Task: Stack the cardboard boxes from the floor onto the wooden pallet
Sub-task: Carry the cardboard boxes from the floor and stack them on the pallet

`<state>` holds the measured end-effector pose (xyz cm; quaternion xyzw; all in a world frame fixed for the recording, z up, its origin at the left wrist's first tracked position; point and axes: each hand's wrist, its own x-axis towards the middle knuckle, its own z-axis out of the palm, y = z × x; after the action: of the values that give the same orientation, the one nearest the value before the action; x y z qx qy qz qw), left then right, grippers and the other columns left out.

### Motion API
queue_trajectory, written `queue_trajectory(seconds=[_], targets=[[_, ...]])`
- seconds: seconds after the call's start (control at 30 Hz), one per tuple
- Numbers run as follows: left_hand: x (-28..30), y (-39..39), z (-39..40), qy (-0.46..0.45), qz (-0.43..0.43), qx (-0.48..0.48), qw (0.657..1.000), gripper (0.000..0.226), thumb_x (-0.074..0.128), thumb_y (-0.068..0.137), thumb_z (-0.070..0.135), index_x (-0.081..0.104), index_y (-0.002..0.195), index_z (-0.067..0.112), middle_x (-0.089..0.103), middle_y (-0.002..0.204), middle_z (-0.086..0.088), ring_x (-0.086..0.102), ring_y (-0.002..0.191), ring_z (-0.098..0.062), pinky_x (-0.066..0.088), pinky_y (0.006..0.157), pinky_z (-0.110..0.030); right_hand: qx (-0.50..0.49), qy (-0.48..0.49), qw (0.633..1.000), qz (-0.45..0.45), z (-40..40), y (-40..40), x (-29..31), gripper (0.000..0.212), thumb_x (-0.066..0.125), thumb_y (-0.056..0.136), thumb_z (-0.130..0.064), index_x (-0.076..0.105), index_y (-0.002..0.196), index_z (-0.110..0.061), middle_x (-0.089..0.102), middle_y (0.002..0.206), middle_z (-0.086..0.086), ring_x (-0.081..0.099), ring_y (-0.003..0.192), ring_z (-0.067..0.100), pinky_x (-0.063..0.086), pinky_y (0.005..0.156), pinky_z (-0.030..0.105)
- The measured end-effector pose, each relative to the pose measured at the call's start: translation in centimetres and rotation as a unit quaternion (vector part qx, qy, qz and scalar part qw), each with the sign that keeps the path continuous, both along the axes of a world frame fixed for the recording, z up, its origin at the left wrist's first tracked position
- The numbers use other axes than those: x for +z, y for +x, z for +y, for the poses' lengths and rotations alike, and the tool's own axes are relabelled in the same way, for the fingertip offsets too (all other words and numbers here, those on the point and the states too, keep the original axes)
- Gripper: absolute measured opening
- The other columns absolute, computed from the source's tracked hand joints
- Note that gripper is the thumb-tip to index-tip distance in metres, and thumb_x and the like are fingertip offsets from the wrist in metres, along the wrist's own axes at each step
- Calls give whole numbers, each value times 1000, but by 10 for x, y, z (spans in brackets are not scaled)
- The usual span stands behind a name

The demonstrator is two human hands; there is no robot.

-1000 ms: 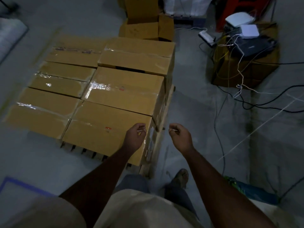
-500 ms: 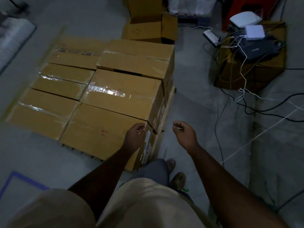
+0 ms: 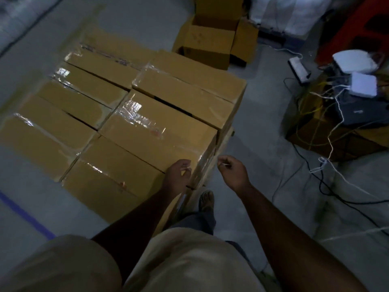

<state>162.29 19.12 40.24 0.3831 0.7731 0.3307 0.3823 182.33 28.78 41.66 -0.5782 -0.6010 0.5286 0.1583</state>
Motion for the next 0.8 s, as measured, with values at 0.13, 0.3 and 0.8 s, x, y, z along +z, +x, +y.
queue_trajectory(seconds=[0.13, 0.3, 0.8], targets=[[10, -9, 51, 15, -2, 16, 1000, 27, 64, 96, 8, 67, 123, 11, 70, 118, -1, 66, 110, -16, 53, 96, -30, 14, 5, 1000, 19, 57, -27, 14, 25, 63, 102, -19, 72, 124, -12, 71, 121, 1, 64, 110, 13, 51, 96, 30], [19, -18, 109, 41, -14, 60, 997, 28, 65, 95, 4, 67, 122, 8, 71, 117, -7, 67, 111, -20, 54, 100, -35, 49, -2, 999, 20, 123, -49, 31, 24, 63, 102, -19, 72, 123, -13, 69, 110, -5, 64, 105, 11, 52, 95, 29], [20, -7, 293, 13, 62, 298, 952, 28, 67, 95, 6, 67, 122, 3, 70, 118, -10, 65, 104, -18, 55, 90, -35, 311, -21, 950, 9, 380, -118, 10, 27, 65, 98, -16, 72, 124, -14, 72, 116, -2, 66, 110, 18, 46, 86, 23]])
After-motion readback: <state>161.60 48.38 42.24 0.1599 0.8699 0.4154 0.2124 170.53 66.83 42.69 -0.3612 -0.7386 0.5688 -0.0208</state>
